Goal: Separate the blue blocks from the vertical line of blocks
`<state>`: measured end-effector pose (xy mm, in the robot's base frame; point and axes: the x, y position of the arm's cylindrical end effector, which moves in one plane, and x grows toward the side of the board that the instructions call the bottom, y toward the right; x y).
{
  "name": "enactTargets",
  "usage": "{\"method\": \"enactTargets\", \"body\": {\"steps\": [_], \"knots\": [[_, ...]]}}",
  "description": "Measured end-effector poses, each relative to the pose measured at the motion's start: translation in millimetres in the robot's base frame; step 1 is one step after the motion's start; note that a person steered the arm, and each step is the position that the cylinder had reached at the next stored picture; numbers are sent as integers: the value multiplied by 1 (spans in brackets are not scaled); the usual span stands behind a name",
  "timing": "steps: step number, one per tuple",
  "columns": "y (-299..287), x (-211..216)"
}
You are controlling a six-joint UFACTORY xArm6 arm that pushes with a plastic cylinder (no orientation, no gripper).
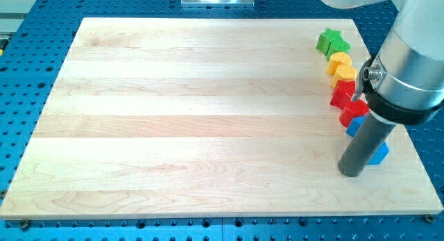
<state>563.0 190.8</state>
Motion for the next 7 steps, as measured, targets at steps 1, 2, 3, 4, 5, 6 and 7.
{"method": "enactTargets", "body": {"steps": [1,2,3,4,5,6,7], "knots": [[0,0],[7,16],[40,40],[81,6],[55,-10],[21,-10],[70,-14]]}}
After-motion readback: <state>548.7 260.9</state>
